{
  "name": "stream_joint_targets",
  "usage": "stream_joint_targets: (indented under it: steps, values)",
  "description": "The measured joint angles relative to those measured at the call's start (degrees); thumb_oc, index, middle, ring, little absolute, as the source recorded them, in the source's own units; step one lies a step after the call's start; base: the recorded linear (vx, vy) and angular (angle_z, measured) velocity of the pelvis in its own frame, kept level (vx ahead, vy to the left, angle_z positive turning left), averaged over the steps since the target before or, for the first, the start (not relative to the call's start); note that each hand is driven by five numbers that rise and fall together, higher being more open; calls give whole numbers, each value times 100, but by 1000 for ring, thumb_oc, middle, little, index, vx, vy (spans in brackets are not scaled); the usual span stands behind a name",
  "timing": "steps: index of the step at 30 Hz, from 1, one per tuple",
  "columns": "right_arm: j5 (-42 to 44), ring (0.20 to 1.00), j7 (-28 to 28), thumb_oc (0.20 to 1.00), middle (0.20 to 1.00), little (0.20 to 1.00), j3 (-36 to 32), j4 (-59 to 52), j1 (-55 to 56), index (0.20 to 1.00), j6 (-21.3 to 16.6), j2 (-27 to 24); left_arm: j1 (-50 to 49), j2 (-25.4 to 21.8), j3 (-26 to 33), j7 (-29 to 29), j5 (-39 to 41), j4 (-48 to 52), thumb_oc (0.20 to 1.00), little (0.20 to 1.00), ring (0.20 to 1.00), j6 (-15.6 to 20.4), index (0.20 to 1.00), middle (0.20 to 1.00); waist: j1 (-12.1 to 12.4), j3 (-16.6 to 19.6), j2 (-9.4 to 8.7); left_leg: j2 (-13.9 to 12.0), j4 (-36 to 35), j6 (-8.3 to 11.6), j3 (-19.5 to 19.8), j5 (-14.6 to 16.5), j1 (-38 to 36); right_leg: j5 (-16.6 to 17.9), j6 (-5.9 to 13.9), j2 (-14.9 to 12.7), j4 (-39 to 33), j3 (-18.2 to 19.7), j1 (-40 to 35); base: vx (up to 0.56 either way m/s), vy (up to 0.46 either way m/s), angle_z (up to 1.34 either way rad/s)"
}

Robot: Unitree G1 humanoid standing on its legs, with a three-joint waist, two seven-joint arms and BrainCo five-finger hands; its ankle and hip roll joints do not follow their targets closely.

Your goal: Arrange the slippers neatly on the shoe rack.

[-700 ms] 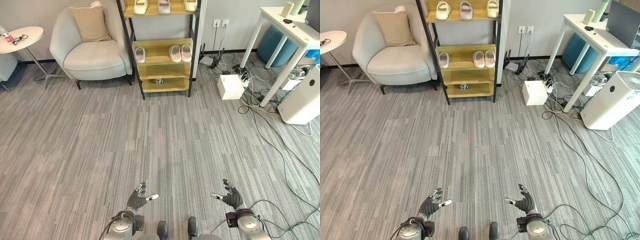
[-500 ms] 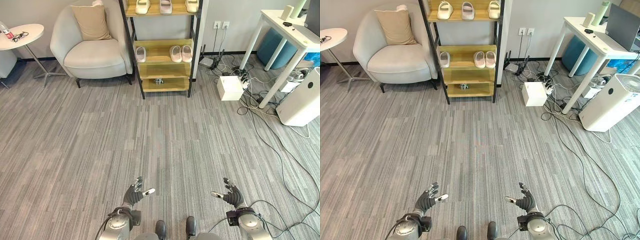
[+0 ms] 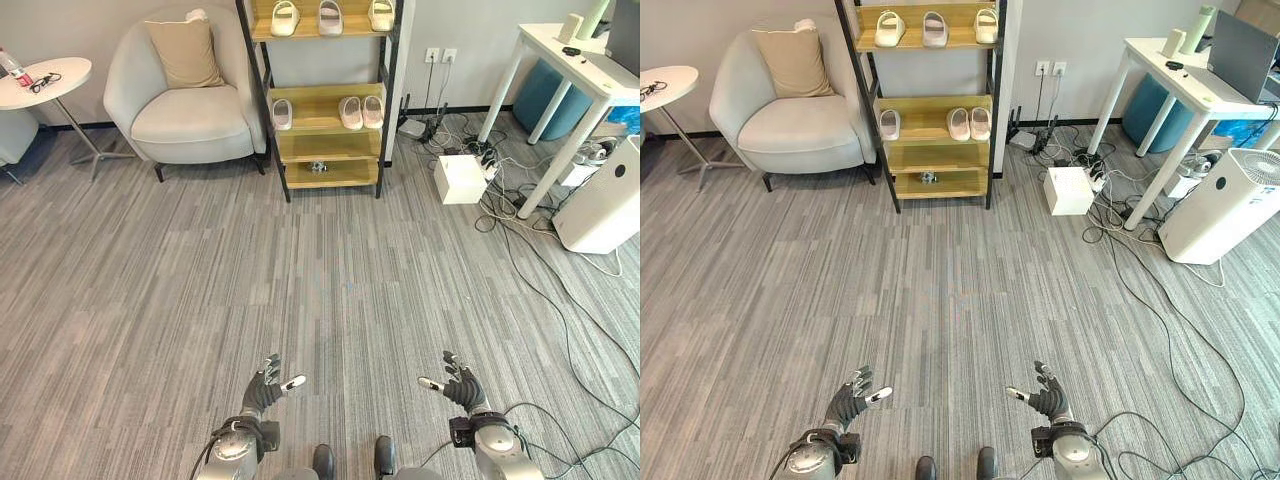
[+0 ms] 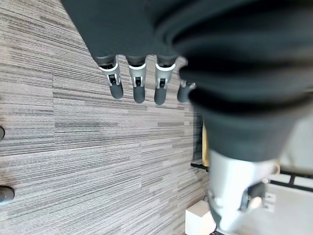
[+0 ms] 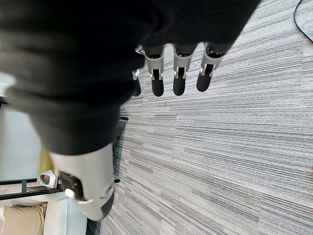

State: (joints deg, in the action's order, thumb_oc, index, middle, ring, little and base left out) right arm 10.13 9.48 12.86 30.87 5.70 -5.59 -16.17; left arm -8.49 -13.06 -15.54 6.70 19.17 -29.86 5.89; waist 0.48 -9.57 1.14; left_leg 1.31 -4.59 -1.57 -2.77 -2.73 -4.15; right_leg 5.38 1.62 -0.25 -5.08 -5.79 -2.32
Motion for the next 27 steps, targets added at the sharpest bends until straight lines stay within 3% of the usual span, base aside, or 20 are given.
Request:
stream_joint_targets:
  steps: [20, 27]
  values:
    - [4, 1000, -16, 1000, 1000, 1000, 27, 13, -3, 1000, 68, 57, -69, -7, 11, 11, 0, 0, 1000, 1000, 1000, -8, 1000, 1000, -2, 3, -14, 5, 0, 0, 4, -1, 17, 9, -1, 0, 0, -3, 16, 2, 3, 0]
    - [10, 1000, -16, 1000, 1000, 1000, 117, 27, -97, 1000, 90, 60, 26, -34, 20, 17, 31, 31, 1000, 1000, 1000, -10, 1000, 1000, 48, -157, -251, 41, 2, -30, -109, -11, 227, 102, 16, -10, 120, 119, 321, -24, 105, -10]
